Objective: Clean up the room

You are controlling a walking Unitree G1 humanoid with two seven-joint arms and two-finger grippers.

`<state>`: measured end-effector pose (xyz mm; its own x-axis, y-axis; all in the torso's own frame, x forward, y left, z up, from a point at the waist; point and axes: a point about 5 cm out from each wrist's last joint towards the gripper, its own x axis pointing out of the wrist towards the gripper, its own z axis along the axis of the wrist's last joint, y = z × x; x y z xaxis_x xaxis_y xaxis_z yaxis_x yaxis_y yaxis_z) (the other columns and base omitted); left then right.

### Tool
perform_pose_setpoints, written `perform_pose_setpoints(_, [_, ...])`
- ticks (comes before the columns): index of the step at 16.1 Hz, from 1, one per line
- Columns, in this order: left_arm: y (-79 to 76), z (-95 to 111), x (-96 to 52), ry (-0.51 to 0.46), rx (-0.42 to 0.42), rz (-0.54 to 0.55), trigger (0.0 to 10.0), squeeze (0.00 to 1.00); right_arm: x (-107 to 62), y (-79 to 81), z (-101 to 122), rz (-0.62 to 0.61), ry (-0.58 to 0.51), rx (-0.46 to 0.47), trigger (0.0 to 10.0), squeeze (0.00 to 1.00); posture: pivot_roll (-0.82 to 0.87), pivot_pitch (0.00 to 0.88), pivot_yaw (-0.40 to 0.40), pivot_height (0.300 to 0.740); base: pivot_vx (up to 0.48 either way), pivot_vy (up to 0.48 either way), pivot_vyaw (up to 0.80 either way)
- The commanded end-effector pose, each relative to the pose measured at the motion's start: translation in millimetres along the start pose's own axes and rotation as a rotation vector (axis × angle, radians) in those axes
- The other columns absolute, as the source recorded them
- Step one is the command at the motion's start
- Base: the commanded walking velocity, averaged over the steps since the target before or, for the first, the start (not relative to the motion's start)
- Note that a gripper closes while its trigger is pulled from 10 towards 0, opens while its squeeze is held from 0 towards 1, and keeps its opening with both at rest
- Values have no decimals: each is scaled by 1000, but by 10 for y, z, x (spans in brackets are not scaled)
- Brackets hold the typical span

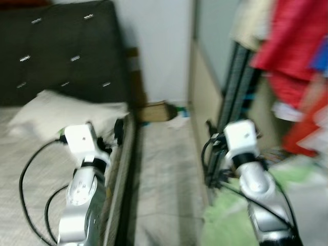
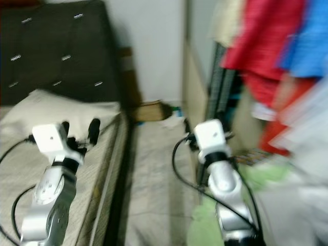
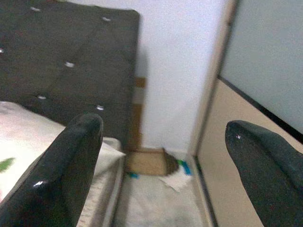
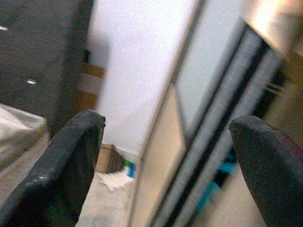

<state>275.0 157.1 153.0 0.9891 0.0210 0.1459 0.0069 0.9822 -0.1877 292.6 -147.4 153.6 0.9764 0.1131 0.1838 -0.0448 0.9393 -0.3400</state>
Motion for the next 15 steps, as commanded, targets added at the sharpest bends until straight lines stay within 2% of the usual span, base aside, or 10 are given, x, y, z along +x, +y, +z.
perform_pose_setpoints(1, [63,-56,2,21,17,28,10000,0,32,38,32,5,-18,7,10000,0,-86,0,42,740,0,0,800])
perform_pose_setpoints(3, [61,-34,35,7,26,38,10000,0,57,1,12,-8,-13,5,10000,0,-77,0,34,740,0,0,800])
perform_pose_setpoints(8, [177,-17,100,-13,55,106,10000,0,211,90,65,21,-46,28,10000,0,-56,0,15,740,0,0,800])
perform_pose_setpoints(9, [199,-7,162,-16,68,113,10000,0,294,92,98,22,-62,31,10000,0,-54,0,16,740,0,0,800])
perform_pose_setpoints(15, [307,-18,297,7,100,131,10000,0,430,60,98,19,-76,27,10000,0,-37,0,0,740,0,0,800])
